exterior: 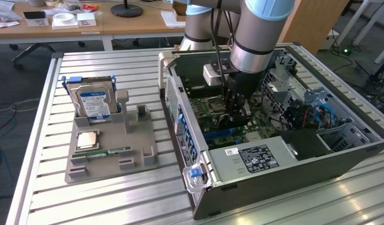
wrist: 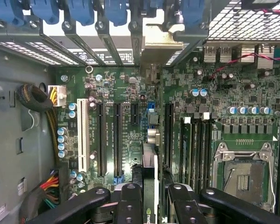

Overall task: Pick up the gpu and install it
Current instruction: 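Insert the gpu into the slot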

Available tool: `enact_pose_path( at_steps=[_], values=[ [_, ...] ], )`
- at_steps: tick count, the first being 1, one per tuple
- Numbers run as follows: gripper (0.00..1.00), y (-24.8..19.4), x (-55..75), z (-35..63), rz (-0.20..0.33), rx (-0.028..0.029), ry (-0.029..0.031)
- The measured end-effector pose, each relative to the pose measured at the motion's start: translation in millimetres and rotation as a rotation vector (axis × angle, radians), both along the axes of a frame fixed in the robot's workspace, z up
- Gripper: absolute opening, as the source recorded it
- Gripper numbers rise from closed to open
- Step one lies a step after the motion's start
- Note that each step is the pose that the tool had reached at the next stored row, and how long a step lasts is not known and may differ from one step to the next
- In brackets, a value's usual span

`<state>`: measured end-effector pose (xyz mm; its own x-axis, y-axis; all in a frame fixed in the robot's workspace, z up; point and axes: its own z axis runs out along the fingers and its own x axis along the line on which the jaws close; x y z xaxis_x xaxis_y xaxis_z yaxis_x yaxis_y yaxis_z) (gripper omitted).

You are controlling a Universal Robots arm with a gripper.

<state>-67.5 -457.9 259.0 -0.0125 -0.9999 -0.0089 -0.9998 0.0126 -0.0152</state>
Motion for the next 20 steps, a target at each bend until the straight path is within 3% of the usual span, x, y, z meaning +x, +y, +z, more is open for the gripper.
enact_pose_path(
  at_steps=[20],
  values=[
    [0.26,-0.1,-9.8,-2.1,0.0,-0.0011,0.0001]
  ],
)
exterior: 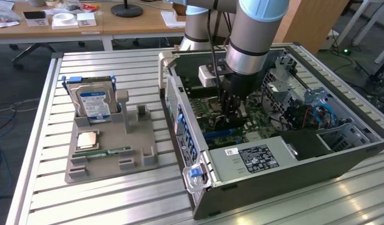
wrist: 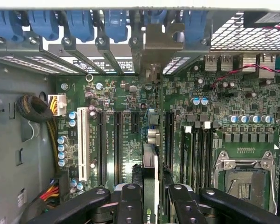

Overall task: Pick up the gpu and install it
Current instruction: 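Insert the gpu into the slot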

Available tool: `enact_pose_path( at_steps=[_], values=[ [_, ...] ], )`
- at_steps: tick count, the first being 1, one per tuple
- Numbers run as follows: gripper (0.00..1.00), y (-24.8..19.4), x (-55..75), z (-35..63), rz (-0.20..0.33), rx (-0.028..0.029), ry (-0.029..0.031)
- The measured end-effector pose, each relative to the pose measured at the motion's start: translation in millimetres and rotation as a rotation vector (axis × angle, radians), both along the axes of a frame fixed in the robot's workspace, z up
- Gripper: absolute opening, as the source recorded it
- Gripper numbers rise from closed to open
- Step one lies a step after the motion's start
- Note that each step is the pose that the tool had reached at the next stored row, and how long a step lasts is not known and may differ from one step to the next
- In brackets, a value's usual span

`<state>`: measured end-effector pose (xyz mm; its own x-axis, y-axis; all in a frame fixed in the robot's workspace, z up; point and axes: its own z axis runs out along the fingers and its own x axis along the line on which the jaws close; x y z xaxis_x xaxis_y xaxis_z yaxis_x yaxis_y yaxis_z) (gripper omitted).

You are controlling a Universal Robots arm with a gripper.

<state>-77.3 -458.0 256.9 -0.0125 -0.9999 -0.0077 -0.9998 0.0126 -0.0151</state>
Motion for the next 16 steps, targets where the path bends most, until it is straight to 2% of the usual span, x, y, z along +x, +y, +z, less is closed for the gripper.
enact_pose_path(
  at_steps=[16],
  values=[
    [0.26,0.0,-3.9,-6.4,0.0,0.0,-0.0004]
  ],
)
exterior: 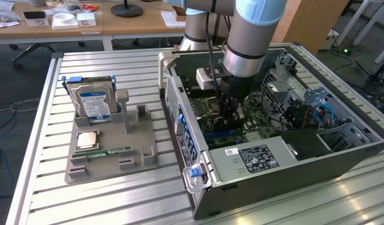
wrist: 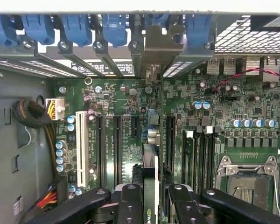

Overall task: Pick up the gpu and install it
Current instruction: 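Insert the gpu into the slot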

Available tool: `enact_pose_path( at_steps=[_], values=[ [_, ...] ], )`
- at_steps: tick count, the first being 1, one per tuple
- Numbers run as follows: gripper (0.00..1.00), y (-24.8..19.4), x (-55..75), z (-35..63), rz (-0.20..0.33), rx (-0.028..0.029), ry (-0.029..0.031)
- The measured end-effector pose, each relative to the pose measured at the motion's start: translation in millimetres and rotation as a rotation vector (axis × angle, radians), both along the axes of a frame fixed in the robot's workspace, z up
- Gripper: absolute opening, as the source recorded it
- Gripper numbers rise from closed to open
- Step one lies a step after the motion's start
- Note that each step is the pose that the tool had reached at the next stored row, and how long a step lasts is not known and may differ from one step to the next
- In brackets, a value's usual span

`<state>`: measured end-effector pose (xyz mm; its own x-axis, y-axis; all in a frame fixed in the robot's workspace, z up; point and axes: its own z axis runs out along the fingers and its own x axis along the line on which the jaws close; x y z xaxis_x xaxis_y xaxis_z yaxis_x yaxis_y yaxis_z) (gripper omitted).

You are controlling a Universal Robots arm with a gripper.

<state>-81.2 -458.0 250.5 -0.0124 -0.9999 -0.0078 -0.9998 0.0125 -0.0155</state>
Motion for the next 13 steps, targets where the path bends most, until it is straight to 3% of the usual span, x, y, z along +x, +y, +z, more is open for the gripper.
enact_pose_path(
  at_steps=[13],
  values=[
    [0.26,0.0,-0.7,-4.6,0.0,-0.0005,0.0]
  ],
)
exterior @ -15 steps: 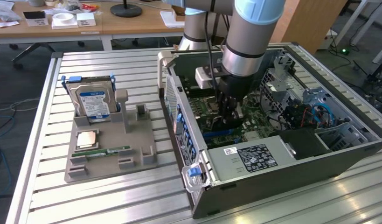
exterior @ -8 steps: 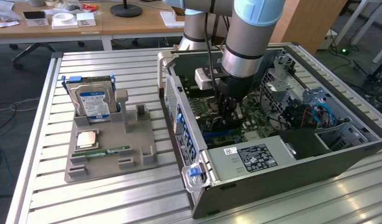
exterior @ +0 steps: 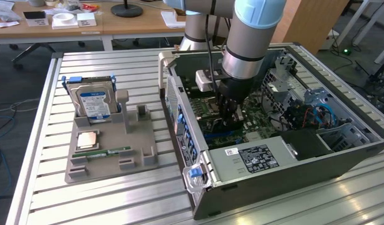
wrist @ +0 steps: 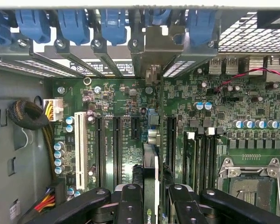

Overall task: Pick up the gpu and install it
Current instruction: 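Insert the gpu into the slot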

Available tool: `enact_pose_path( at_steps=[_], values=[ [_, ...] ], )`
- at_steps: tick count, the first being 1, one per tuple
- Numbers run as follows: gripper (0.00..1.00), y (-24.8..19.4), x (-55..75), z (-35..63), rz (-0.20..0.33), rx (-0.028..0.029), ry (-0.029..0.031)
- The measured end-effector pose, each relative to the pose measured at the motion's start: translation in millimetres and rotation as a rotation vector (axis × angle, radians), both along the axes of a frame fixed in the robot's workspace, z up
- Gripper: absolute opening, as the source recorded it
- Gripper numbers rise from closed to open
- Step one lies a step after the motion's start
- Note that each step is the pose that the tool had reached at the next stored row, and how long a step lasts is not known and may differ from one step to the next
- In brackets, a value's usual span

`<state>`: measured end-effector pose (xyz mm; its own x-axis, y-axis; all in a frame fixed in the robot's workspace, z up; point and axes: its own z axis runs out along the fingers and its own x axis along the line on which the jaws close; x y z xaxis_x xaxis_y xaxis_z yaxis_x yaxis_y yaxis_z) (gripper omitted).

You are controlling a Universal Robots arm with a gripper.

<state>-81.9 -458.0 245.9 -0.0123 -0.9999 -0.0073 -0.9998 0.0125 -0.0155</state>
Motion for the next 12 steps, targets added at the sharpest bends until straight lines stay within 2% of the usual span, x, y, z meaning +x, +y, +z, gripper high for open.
enact_pose_path(
  at_steps=[12],
  values=[
    [0.26,0.0,-0.1,-1.4,0.0,0.0,0.0]
  ],
)
